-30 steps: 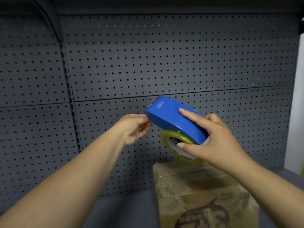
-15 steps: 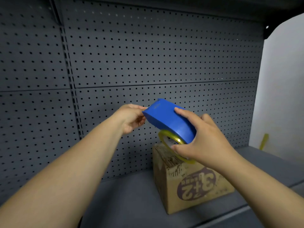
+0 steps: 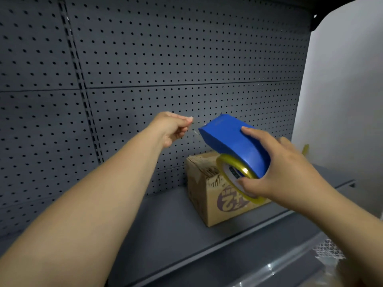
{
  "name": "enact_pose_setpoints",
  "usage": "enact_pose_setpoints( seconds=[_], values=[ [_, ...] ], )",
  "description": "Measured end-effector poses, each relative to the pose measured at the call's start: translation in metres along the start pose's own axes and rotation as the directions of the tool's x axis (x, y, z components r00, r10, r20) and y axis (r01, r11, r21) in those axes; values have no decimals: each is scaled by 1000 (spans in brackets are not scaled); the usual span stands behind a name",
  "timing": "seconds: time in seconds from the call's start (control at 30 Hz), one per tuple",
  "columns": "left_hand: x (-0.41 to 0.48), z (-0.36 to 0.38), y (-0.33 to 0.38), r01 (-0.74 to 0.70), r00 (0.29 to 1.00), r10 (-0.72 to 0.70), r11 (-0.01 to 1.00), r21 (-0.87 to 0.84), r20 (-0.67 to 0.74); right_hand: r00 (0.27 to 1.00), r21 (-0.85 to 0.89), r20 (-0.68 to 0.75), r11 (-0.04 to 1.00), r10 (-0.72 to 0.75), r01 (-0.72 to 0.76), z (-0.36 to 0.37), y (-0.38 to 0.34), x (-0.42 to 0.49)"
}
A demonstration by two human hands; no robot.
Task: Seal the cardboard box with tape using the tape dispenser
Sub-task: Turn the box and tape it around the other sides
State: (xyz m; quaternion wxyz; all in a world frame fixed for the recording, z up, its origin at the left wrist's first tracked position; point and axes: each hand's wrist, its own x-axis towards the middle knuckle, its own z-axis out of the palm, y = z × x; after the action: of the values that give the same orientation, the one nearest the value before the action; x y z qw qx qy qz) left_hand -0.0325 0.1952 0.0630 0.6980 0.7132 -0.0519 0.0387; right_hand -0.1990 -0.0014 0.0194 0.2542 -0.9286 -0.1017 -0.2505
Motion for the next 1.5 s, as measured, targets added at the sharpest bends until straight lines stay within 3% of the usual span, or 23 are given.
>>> enact_pose_setpoints(
  seconds=[0.17, 0.33, 0.67, 0.77, 0.97, 1.07, 1.13, 1.2, 1.27, 1.3, 1.37, 1.5],
  values=[
    [32, -25, -18, 79, 997, -79, 997, 13, 9, 996, -64, 67, 996, 62, -58, 2, -2, -3],
    [64, -31, -55, 180, 979, -190, 975, 133, 73, 984, -114, 127, 987, 124, -110, 22, -11, 11],
    [112, -15, -116, 157, 968, -200, 953, 260, 148, 940, -274, 132, 923, 315, -271, 71, -31, 34],
    [118, -9, -126, 160, 964, -205, 956, 244, 168, 932, -293, 113, 908, 343, -299, 79, -36, 38],
    [117, 3, -143, 362, 916, -368, 930, 65, 162, 924, -326, 90, 887, 373, -326, 84, -44, 40],
    [109, 8, -149, 390, 913, -391, 920, 33, 114, 920, -334, 77, 880, 384, -339, 85, -46, 39],
    [104, 11, -155, 221, 969, -241, 945, 243, 55, 919, -337, 73, 876, 389, -344, 85, -47, 38],
    [96, 10, -163, -124, 992, 113, 886, 447, 52, 918, -338, 73, 875, 391, -346, 85, -46, 38],
    [84, 6, -168, -470, 881, 444, 783, 407, 165, 919, -335, 69, 876, 389, -346, 85, -46, 38],
    [80, 6, -171, -581, 814, 521, 726, 368, 258, 919, -334, 67, 877, 389, -346, 85, -45, 38],
    [76, 7, -182, -679, 729, 556, 658, 324, 398, 919, -331, 68, 877, 389, -347, 85, -44, 37],
    [72, 9, -189, -690, 723, 580, 635, 347, 375, 918, -327, 88, 882, 387, -340, 86, -44, 33]
  ],
)
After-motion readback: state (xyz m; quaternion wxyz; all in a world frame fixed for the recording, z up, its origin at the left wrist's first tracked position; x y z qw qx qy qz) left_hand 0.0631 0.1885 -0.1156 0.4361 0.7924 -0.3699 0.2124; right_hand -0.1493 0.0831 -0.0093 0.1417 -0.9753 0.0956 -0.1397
